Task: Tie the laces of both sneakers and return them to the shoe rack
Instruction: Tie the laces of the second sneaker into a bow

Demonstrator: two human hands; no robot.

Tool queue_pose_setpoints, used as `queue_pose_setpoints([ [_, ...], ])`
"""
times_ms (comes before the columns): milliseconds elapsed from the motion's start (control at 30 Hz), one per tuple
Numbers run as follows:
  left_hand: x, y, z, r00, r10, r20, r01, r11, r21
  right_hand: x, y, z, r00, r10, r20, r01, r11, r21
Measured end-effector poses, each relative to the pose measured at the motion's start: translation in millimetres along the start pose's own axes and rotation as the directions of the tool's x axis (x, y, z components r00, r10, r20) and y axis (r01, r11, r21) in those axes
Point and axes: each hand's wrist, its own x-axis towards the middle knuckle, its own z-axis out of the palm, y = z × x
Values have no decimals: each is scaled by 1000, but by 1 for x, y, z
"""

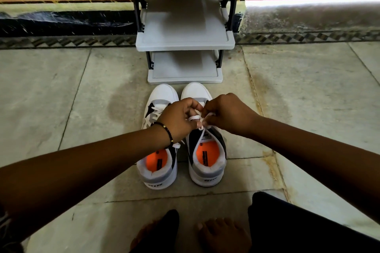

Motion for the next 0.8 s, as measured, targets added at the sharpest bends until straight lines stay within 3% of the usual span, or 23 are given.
queue_pose_setpoints([
  [167, 0, 4, -2, 997, 69, -18, -67, 992, 106, -4, 2, 5, 988, 143, -56, -143, 990, -2],
  [300, -1, 8, -3, 998, 60, -6, -59, 990, 128, -4, 3, 10, 983, 150, -102, -153, 988, -17],
  [467, 4, 3, -1, 1000, 16, -21, -12, 987, 163, -5, 1, 8, 990, 54, -134, -59, 998, -31],
  [600, 8, 3, -2, 994, 34, 105, -63, 958, 279, -8, 2, 8, 984, -60, -166, 59, 998, -13],
  [800, 6, -5, -3, 977, -72, 201, 18, 966, 259, -10, 10, 2, 976, -55, -210, 70, 995, 66],
])
